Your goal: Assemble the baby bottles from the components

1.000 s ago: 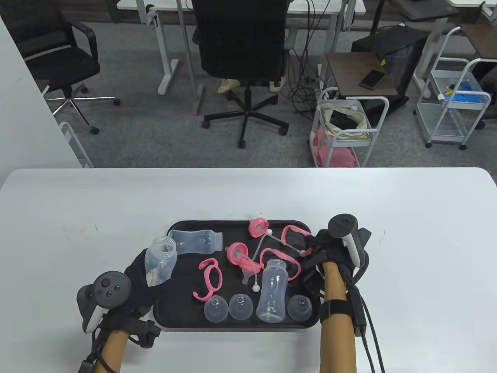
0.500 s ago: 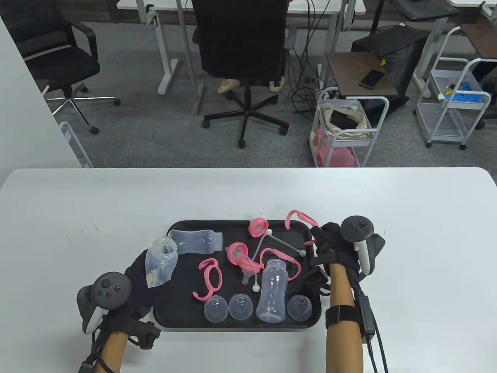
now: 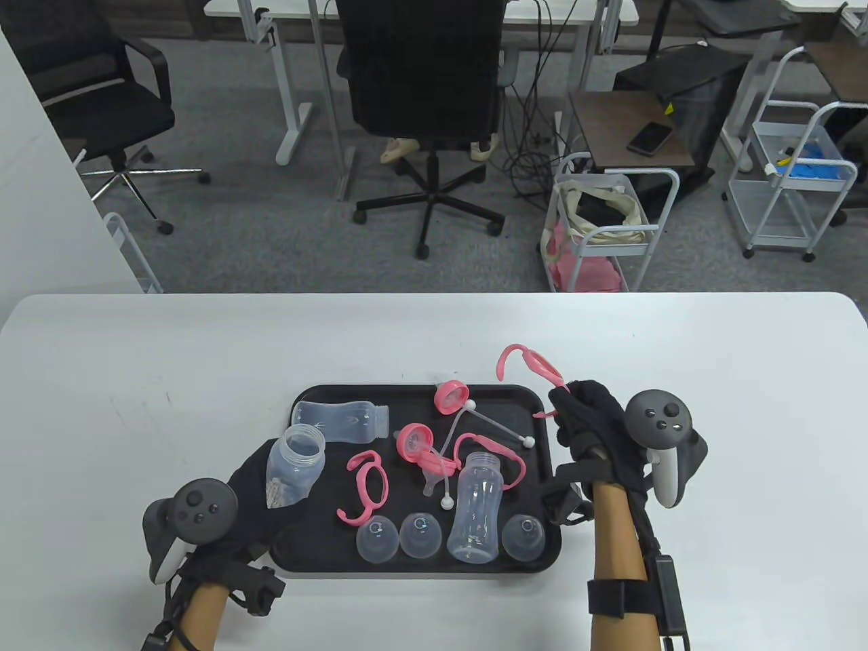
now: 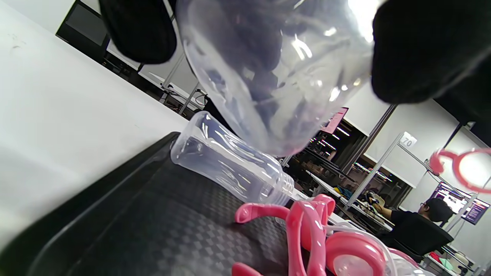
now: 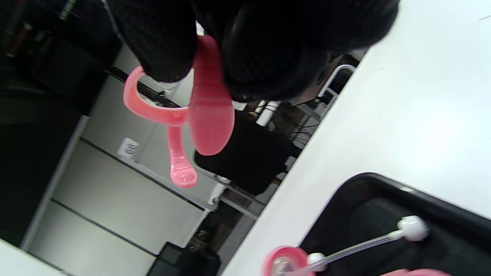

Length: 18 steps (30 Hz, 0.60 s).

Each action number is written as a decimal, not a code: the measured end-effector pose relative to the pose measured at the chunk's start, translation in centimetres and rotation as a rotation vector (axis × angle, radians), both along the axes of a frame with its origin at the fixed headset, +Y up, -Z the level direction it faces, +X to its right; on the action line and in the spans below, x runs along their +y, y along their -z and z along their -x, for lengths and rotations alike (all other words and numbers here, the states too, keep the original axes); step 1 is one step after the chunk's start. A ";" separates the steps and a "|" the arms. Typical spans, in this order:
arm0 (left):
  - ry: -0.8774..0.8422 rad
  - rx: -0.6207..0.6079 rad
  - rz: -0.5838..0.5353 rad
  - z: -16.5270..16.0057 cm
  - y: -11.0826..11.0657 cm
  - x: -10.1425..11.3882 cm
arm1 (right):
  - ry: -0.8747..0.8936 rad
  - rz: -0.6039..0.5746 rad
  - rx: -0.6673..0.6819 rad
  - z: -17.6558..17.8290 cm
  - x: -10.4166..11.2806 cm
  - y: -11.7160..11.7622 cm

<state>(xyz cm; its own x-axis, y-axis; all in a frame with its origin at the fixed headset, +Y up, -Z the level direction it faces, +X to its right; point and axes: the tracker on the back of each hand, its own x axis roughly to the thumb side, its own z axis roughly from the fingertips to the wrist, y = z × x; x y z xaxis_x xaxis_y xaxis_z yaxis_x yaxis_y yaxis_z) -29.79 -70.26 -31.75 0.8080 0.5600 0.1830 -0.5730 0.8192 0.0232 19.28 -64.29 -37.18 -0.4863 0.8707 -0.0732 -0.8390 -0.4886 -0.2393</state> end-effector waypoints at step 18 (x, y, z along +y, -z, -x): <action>-0.089 -0.203 0.039 -1.7 -0.2 -0.3 | 0.286 -0.308 0.244 7.9 -1.0 -5.7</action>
<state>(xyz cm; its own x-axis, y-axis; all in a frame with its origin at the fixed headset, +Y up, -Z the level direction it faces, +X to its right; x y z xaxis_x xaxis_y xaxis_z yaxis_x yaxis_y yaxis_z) -28.08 -70.52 -31.58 0.7041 0.6371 0.3136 -0.6325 0.7634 -0.1311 11.36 -65.28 -31.47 -0.1954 0.9353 0.2950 -0.9789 -0.1678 -0.1163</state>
